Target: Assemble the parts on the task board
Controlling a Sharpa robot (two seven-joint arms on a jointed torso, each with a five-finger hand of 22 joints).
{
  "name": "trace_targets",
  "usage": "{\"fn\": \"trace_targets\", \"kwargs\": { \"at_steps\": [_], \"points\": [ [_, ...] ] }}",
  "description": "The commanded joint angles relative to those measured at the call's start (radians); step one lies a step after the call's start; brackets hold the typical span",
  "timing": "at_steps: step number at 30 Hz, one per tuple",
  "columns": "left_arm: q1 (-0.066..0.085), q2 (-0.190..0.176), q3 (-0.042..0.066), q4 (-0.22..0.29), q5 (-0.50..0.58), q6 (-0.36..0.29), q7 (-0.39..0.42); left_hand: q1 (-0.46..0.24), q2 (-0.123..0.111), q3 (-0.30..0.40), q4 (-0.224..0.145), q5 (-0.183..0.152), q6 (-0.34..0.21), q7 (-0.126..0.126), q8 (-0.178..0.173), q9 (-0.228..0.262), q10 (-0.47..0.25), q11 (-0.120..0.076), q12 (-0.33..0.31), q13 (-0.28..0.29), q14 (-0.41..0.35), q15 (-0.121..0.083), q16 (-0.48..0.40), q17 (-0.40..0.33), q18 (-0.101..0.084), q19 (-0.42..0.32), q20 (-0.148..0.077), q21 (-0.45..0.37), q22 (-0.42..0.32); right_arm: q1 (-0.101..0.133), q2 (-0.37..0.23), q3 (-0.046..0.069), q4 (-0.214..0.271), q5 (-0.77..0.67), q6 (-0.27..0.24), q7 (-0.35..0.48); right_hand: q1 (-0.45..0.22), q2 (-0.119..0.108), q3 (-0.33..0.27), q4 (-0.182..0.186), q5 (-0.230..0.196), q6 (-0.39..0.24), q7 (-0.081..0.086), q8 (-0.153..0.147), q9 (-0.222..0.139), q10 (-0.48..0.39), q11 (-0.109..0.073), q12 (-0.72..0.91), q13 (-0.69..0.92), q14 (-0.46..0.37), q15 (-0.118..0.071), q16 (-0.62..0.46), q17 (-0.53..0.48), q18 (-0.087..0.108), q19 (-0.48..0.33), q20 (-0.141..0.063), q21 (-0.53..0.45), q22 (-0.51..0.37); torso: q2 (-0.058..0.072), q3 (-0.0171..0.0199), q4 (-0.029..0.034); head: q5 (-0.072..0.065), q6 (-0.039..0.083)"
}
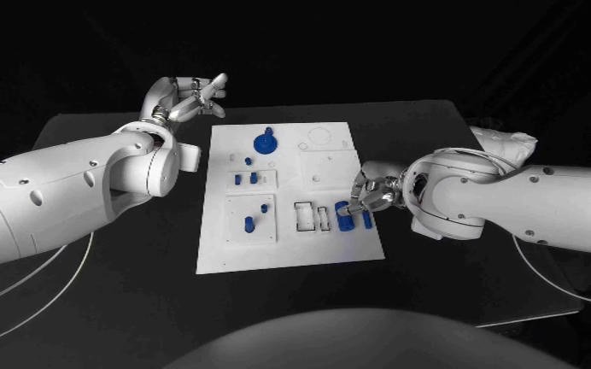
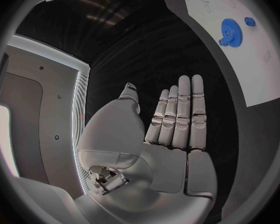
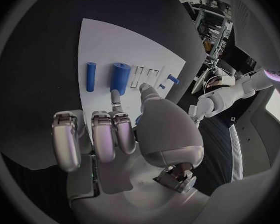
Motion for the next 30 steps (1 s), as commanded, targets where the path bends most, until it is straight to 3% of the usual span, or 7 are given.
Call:
{"fn": "trace_targets", "kwargs": {
  "at_steps": [1, 22, 30],
  "points": [
    [0.001, 0.000, 0.001, 0.003, 0.002, 0.018, 0.010, -0.002, 0.011, -0.006, -0.001, 0.006, -0.005, 0.002, -0.005, 0.001, -0.006, 0.002, 0.002, -0.001, 0.004, -0.001, -0.003, -0.001, 0.012, 0.007, 0.001, -0.006, -0.001, -0.003, 0.011, 0.000, -0.008, -0.045, 0.022, -0.046, -0.008, -0.007, 0.012, 0.002, -0.006, -0.013, 0.002, -0.008, 0.004, 0.105, -0.002, 0.004, 0.263, 0.108, -0.003, 0.004, 0.263, -0.018, 0.099, -0.006, 0.021, 0.257, 0.000, 0.0008, 0.0013, -0.002, 0.000],
    [0.001, -0.008, 0.001, 0.005, 0.002, 0.020, 0.010, -0.002, 0.011, -0.006, -0.001, 0.006, -0.005, 0.002, -0.005, 0.001, -0.006, 0.002, 0.002, -0.001, 0.004, -0.001, -0.003, -0.001, 0.012, 0.007, 0.001, -0.006, -0.001, -0.028, 0.052, 0.000, -0.057, -0.069, 0.102, -0.084, -0.032, 0.001, 0.042, 0.008, -0.045, 0.002, 0.002, -0.015, 0.026, 0.105, 0.000, 0.004, 0.263, 0.108, 0.002, 0.004, 0.263, -0.022, 0.105, -0.001, 0.035, 0.263, -0.001, -0.0002, 0.0009, 0.001, 0.000],
    [0.001, -0.010, 0.001, 0.006, 0.002, 0.020, 0.009, -0.002, 0.011, -0.006, -0.001, 0.006, -0.005, 0.002, -0.005, 0.001, -0.006, 0.002, 0.002, -0.001, 0.004, -0.001, -0.003, -0.001, 0.012, 0.007, 0.001, -0.006, -0.001, -0.044, 0.082, 0.000, -0.085, -0.066, 0.094, -0.077, -0.050, 0.009, 0.048, 0.017, -0.050, 0.002, 0.002, -0.026, 0.029, 0.105, -0.001, 0.004, 0.263, 0.108, 0.000, 0.004, 0.263, -0.022, 0.105, -0.001, 0.035, 0.263, 0.000, 0.0000, 0.0014, 0.003, 0.000]
  ]
}}
